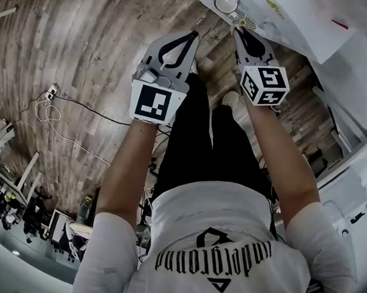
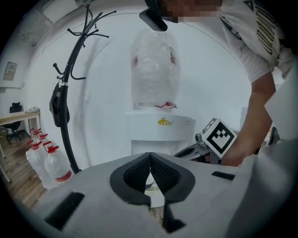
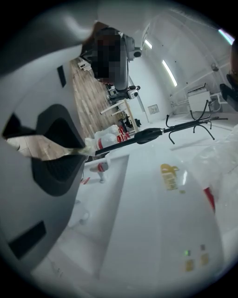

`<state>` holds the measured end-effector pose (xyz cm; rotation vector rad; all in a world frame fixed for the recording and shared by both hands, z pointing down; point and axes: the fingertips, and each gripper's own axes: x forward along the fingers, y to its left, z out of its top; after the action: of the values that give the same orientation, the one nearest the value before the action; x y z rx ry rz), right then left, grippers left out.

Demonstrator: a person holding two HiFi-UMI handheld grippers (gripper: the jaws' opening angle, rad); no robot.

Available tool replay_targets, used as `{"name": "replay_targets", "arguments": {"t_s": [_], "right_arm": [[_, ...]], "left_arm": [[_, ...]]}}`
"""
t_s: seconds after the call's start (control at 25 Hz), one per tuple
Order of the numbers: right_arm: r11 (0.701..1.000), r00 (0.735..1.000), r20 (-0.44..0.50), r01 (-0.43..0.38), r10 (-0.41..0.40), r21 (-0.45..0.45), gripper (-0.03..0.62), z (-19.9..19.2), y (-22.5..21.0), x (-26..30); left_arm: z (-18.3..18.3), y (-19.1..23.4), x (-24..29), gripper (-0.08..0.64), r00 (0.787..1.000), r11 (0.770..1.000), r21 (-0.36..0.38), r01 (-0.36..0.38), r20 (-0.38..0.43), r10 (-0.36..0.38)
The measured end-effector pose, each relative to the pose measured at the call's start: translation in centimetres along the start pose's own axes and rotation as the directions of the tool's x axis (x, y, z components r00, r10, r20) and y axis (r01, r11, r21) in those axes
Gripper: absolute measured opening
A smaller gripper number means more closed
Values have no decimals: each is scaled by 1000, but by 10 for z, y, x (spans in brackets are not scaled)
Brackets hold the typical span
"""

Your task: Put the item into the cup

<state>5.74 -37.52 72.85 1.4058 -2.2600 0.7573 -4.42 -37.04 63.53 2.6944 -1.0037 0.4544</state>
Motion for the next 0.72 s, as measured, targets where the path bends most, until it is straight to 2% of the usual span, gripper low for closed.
{"name": "replay_targets", "arguments": {"t_s": [0.2, 0.36, 0.72], "right_arm": [[997, 998, -32, 56, -55, 47, 54, -28, -21, 45], [994, 996, -45, 84, -81, 65, 56, -38, -32, 74], [986, 991, -72, 124, -116, 116, 64, -57, -57, 107]], "left_arm": [[-47, 21, 23, 9, 999, 1000, 6, 0, -32, 0], [-69, 32, 35, 9, 999, 1000, -8, 11, -42, -11], [-79, 42, 58, 9, 999, 999, -35, 22, -38, -23]]}}
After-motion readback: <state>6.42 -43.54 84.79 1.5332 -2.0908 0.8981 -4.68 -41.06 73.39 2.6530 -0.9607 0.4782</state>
